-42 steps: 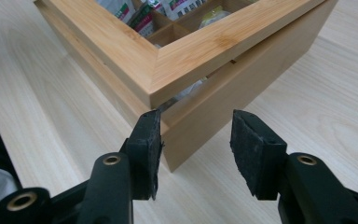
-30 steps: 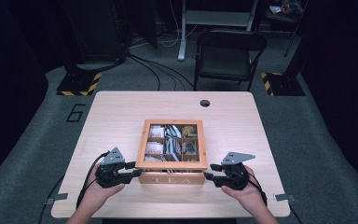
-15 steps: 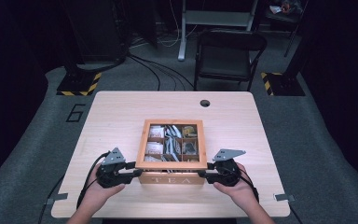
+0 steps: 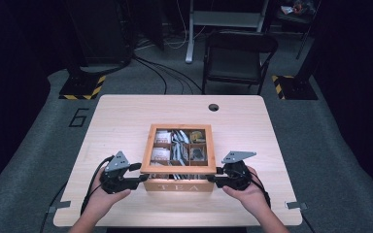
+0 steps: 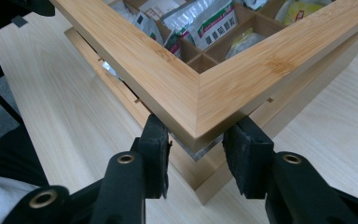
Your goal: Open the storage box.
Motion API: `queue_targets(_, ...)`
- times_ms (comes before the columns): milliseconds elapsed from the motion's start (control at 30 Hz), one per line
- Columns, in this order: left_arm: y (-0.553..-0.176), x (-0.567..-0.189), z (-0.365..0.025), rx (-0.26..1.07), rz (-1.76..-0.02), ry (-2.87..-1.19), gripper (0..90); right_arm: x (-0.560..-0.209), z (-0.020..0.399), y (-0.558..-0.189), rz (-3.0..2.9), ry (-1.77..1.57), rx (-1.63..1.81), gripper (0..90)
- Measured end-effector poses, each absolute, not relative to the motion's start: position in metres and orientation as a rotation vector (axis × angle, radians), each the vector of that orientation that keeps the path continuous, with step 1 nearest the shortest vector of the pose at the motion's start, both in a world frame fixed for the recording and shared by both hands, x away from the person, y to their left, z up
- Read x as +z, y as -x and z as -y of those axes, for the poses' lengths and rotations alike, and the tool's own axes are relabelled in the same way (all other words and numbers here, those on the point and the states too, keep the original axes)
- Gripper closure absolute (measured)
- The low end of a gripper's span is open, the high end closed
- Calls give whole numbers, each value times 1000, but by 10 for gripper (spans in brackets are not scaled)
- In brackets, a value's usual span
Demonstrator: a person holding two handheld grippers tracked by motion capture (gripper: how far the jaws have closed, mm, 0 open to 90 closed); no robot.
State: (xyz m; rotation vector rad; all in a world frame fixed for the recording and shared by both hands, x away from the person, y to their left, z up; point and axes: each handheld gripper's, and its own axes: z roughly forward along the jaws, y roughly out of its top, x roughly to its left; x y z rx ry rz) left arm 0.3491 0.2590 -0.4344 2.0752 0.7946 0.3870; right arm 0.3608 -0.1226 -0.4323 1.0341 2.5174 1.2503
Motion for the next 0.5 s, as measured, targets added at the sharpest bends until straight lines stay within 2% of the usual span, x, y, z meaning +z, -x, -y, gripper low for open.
queue_targets(500,-351,-421,-256,393,-768,-2110,477,-424,124,-363,-2501,-1033,1266,575)
